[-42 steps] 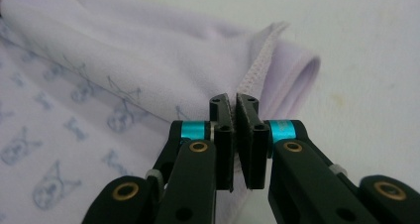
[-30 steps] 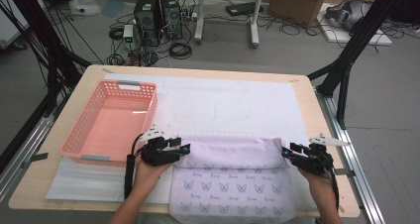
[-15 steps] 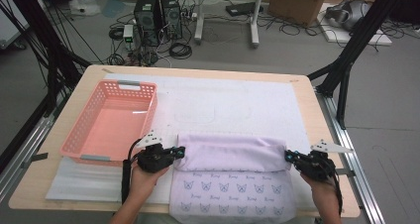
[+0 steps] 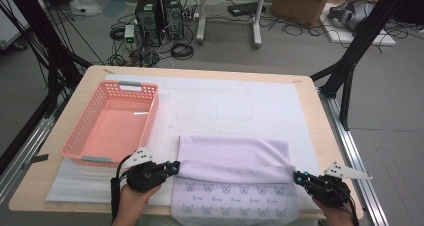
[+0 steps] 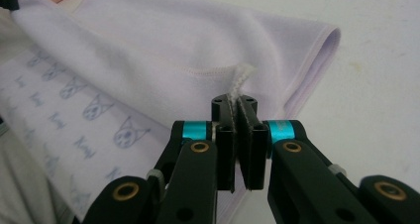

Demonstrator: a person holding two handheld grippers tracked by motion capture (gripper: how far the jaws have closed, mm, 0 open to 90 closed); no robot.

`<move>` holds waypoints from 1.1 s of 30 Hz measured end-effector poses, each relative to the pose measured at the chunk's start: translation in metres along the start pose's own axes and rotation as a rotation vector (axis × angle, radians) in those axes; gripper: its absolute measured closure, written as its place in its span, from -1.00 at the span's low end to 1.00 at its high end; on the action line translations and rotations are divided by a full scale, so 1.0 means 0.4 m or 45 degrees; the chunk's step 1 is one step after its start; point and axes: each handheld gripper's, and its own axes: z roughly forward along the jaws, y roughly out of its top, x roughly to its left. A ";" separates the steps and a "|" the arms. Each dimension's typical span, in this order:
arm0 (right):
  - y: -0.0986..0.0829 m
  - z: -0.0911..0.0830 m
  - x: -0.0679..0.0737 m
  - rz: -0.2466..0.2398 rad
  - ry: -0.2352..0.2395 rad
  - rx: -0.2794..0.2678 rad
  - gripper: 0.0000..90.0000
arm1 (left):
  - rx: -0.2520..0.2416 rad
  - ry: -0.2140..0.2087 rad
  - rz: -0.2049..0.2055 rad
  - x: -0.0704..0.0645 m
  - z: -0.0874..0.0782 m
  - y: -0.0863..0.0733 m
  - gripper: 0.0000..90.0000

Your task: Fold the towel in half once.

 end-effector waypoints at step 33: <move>0.113 0.195 -0.048 -0.074 -0.072 0.067 0.57 | 0.031 0.097 0.002 0.095 0.141 0.071 0.12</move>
